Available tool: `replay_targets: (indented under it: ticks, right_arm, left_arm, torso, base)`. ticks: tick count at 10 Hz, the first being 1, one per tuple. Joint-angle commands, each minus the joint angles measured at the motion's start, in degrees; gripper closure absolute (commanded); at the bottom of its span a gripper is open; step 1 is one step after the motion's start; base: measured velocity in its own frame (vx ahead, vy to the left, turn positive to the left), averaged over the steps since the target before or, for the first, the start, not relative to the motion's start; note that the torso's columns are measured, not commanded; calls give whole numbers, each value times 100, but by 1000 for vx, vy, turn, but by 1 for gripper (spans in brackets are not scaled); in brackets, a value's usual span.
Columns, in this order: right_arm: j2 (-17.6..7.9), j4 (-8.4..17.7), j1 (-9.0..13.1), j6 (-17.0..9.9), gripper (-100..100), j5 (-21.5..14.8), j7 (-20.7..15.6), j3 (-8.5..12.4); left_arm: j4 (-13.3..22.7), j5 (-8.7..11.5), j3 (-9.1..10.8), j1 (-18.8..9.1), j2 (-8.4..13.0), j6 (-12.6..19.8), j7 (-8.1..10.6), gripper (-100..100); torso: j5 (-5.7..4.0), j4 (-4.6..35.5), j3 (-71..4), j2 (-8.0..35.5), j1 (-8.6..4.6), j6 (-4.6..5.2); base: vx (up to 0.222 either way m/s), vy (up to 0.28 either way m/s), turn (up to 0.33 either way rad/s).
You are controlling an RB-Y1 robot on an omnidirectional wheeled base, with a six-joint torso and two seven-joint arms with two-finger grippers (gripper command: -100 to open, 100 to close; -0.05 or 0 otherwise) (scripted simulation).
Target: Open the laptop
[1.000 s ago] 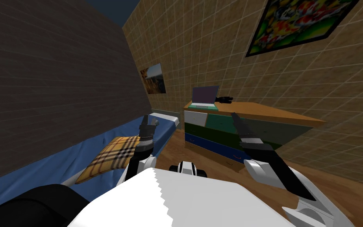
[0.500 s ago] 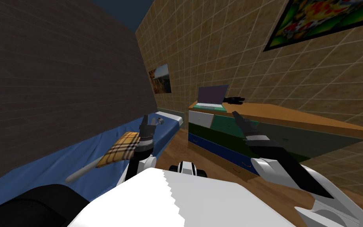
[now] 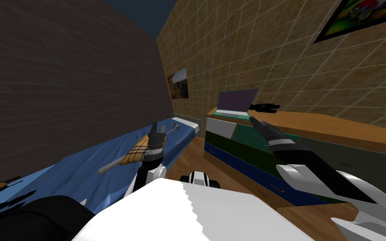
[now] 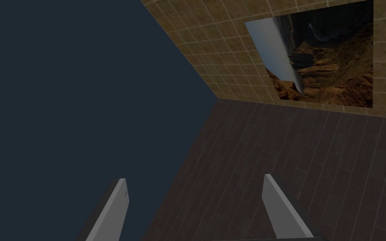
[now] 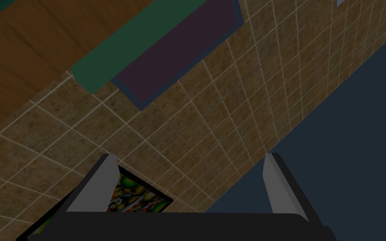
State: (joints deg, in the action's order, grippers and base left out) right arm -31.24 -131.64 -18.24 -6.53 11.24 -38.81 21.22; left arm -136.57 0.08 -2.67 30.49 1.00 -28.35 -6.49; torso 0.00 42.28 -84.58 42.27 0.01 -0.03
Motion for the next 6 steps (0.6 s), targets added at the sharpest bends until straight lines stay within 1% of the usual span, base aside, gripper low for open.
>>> replay_targets:
  ticks: [1,2,3,4,5,6]
  right_arm:
    - [-364,10,32,-445,-100,104,-424,284]
    - [-375,10,32,-593,-100,104,-490,284]
    - [-375,10,32,-666,-100,104,-490,284]
    - [-635,57,58,-880,-100,161,-764,466]
    - [-641,57,58,-1040,-100,161,-771,466]
    - [-875,119,76,-1198,-100,208,-1014,646]
  left_arm:
    - [0,0,0,1,0,0,0,0]
    - [0,0,0,0,0,0,0,0]
    - [0,0,0,1,0,0,0,0]
    - [0,0,1,1,0,0,0,0]
    - [0,0,0,0,0,0,0,0]
    - [0,0,1,1,0,0,0,0]
  torso:
    - [-1,0,1,1,-1,6]
    - [0,0,1,1,0,2]
    - [-1,0,1,1,-1,5]
    - [-1,1,3,4,-2,7]
    - [1,0,0,1,1,-3]
    - [-1,0,0,1,-2,7]
  base:
    - [13,8,233]
    - [14,4,156]
    - [8,1,16]
    - [12,7,277]
    - [16,-1,171]
    - [25,7,255]
